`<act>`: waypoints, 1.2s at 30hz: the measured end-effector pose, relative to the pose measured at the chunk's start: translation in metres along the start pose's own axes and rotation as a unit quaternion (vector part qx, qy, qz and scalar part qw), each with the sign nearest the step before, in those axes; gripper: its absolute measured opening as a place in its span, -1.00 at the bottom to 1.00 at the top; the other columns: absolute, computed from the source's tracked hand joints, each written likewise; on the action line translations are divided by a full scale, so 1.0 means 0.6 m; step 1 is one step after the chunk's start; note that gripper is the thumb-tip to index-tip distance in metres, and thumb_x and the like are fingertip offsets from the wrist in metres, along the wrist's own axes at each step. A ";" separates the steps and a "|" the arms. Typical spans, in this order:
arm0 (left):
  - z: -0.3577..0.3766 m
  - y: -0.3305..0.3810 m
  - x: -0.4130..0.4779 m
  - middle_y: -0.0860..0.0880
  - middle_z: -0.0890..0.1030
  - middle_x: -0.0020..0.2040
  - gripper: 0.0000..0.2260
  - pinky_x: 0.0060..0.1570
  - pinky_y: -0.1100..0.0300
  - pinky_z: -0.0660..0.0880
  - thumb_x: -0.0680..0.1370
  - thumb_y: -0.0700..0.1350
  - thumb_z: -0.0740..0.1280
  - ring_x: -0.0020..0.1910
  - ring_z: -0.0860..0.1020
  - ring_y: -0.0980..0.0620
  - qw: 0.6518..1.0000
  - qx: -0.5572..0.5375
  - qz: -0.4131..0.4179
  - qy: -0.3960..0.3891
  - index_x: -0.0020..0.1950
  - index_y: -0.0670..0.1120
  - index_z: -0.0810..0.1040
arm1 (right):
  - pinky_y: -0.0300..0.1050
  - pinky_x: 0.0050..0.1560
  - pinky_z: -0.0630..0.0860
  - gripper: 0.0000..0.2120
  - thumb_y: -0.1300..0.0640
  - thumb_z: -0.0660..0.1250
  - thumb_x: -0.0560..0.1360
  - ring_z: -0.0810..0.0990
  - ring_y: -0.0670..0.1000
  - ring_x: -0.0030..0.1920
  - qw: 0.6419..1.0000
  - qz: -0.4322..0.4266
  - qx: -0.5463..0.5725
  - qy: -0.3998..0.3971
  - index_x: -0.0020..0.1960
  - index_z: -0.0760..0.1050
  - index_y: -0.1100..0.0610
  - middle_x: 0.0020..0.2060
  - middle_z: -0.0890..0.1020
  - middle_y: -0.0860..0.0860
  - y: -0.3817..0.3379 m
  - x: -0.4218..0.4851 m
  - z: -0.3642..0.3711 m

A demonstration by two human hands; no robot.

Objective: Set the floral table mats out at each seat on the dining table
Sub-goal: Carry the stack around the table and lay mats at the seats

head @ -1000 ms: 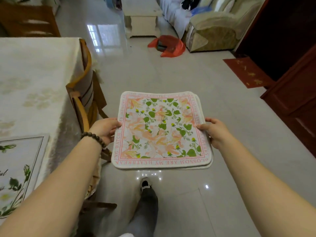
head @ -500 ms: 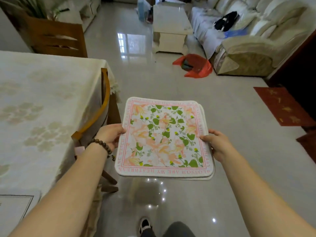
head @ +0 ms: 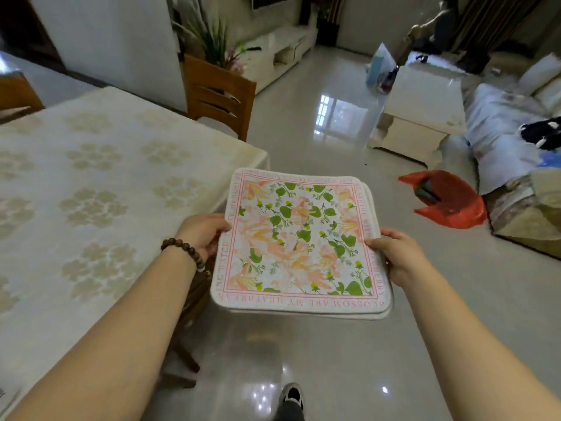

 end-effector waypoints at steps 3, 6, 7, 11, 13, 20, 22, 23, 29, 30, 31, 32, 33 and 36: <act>-0.004 0.026 0.026 -0.20 0.71 -0.17 -0.82 -0.07 -0.06 0.61 0.46 -0.37 0.29 -0.20 0.68 -0.11 0.996 -0.046 0.005 0.074 -0.12 -0.18 0.66 | -0.01 -0.26 0.59 -0.71 0.36 0.38 0.45 0.68 0.14 -0.16 0.997 -0.020 -0.043 -0.058 0.15 0.48 0.20 -0.07 0.68 0.20 -0.087 0.076 0.051; -0.026 0.041 0.040 -0.12 0.70 -0.31 -0.85 -0.41 0.14 0.59 0.44 -0.36 0.31 -0.39 0.66 0.01 0.986 -0.094 0.000 0.137 -0.15 -0.18 0.66 | -0.06 -0.30 0.55 -0.71 0.39 0.37 0.44 0.66 0.10 -0.24 0.991 -0.043 -0.073 -0.107 0.13 0.50 0.21 -0.12 0.67 0.18 -0.152 0.135 0.116; -0.038 0.044 0.042 -0.11 0.70 -0.33 -0.86 -0.42 0.16 0.58 0.44 -0.35 0.32 -0.42 0.65 0.02 0.982 -0.104 -0.001 0.157 -0.14 -0.18 0.66 | -0.08 -0.32 0.55 -0.71 0.39 0.37 0.43 0.66 0.09 -0.25 0.987 -0.045 -0.085 -0.127 0.13 0.50 0.21 -0.15 0.67 0.17 -0.168 0.149 0.142; -0.099 0.052 0.047 -0.06 0.67 -0.42 -0.87 -0.52 0.23 0.52 0.45 -0.33 0.33 -0.50 0.61 0.07 0.960 -0.149 -0.002 0.236 -0.15 -0.16 0.64 | -0.09 -0.39 0.57 -0.72 0.38 0.37 0.44 0.68 0.08 -0.27 0.968 -0.045 -0.130 -0.211 0.14 0.50 0.23 -0.16 0.68 0.16 -0.209 0.196 0.258; -0.133 0.049 0.048 -0.05 0.68 -0.40 -0.88 -0.51 0.23 0.52 0.45 -0.32 0.33 -0.48 0.62 0.07 0.948 -0.167 0.002 0.270 -0.15 -0.17 0.65 | -0.09 -0.42 0.58 -0.73 0.37 0.37 0.45 0.69 0.08 -0.28 0.956 -0.041 -0.151 -0.249 0.13 0.49 0.23 -0.14 0.68 0.17 -0.219 0.211 0.322; -0.256 0.045 0.062 -0.07 0.67 -0.40 -0.89 -0.49 0.20 0.52 0.45 -0.32 0.32 -0.45 0.62 0.05 0.901 -0.225 0.004 0.371 -0.14 -0.21 0.64 | -0.11 -0.43 0.58 -0.79 0.36 0.40 0.43 0.70 0.05 -0.36 0.923 -0.058 -0.197 -0.327 0.02 0.52 0.17 -0.21 0.69 0.14 -0.234 0.243 0.550; -0.289 0.051 0.072 -0.08 0.67 -0.40 -0.88 -0.51 0.21 0.51 0.44 -0.33 0.31 -0.47 0.62 0.04 0.887 -0.240 0.003 0.394 -0.14 -0.21 0.64 | -0.10 -0.42 0.58 -0.82 0.37 0.39 0.44 0.71 0.06 -0.35 0.911 -0.062 -0.212 -0.348 0.00 0.52 0.18 -0.21 0.70 0.15 -0.238 0.250 0.612; -0.304 0.053 0.078 -0.09 0.68 -0.39 -0.88 -0.52 0.22 0.51 0.44 -0.33 0.31 -0.47 0.62 0.04 0.881 -0.247 0.002 0.403 -0.15 -0.20 0.64 | -0.08 -0.40 0.60 -0.82 0.37 0.39 0.44 0.72 0.08 -0.33 0.905 -0.062 -0.222 -0.357 -0.01 0.52 0.18 -0.20 0.70 0.16 -0.239 0.254 0.643; -0.380 0.057 0.106 -0.11 0.70 -0.32 -0.84 -0.49 0.20 0.54 0.45 -0.35 0.30 -0.41 0.65 0.00 0.854 -0.265 -0.005 0.447 -0.13 -0.17 0.66 | -0.02 -0.33 0.61 -0.81 0.39 0.38 0.43 0.71 0.15 -0.27 0.885 -0.068 -0.264 -0.379 0.01 0.51 0.20 -0.17 0.69 0.20 -0.221 0.280 0.798; -0.390 0.055 0.110 -0.13 0.70 -0.29 -0.83 -0.47 0.18 0.54 0.45 -0.35 0.31 -0.38 0.66 -0.02 0.849 -0.266 -0.010 0.456 -0.12 -0.17 0.66 | -0.04 -0.36 0.60 -0.81 0.39 0.37 0.44 0.70 0.13 -0.30 0.882 -0.065 -0.270 -0.380 0.00 0.51 0.20 -0.17 0.69 0.20 -0.213 0.284 0.819; -0.400 0.053 0.116 -0.14 0.71 -0.26 -0.82 -0.43 0.16 0.55 0.44 -0.35 0.31 -0.33 0.67 -0.05 0.845 -0.265 -0.016 0.465 -0.11 -0.16 0.66 | -0.07 -0.39 0.59 -0.81 0.39 0.37 0.44 0.70 0.12 -0.32 0.880 -0.062 -0.275 -0.383 0.00 0.50 0.19 -0.18 0.69 0.19 -0.205 0.288 0.838; -0.408 0.050 0.122 -0.16 0.71 -0.23 -0.81 -0.39 0.14 0.55 0.44 -0.36 0.30 -0.29 0.66 -0.08 0.841 -0.263 -0.021 0.472 -0.10 -0.15 0.66 | -0.09 -0.41 0.58 -0.81 0.38 0.37 0.44 0.70 0.11 -0.35 0.877 -0.062 -0.282 -0.385 0.01 0.51 0.19 -0.19 0.69 0.19 -0.196 0.294 0.856; -0.414 0.048 0.130 -0.17 0.70 -0.22 -0.80 -0.36 0.12 0.55 0.44 -0.37 0.30 -0.26 0.65 -0.10 0.838 -0.261 -0.023 0.478 -0.09 -0.15 0.66 | -0.10 -0.41 0.58 -0.80 0.37 0.38 0.43 0.70 0.11 -0.35 0.874 -0.066 -0.289 -0.384 0.01 0.51 0.19 -0.18 0.69 0.19 -0.188 0.300 0.872; -0.429 0.038 0.161 -0.15 0.67 -0.23 -0.79 -0.33 0.14 0.53 0.43 -0.40 0.30 -0.31 0.62 -0.09 0.827 -0.255 -0.036 0.499 -0.14 -0.13 0.65 | -0.06 -0.30 0.59 -0.79 0.36 0.41 0.39 0.69 0.14 -0.25 0.870 -0.086 -0.312 -0.371 -0.03 0.54 0.15 -0.15 0.69 0.17 -0.165 0.319 0.913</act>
Point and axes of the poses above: each hand's wrist, its own x-axis towards the middle knuckle, its own z-axis out of the palm, y = z × x, the point moved 2 cm from there along x, towards the middle knuckle
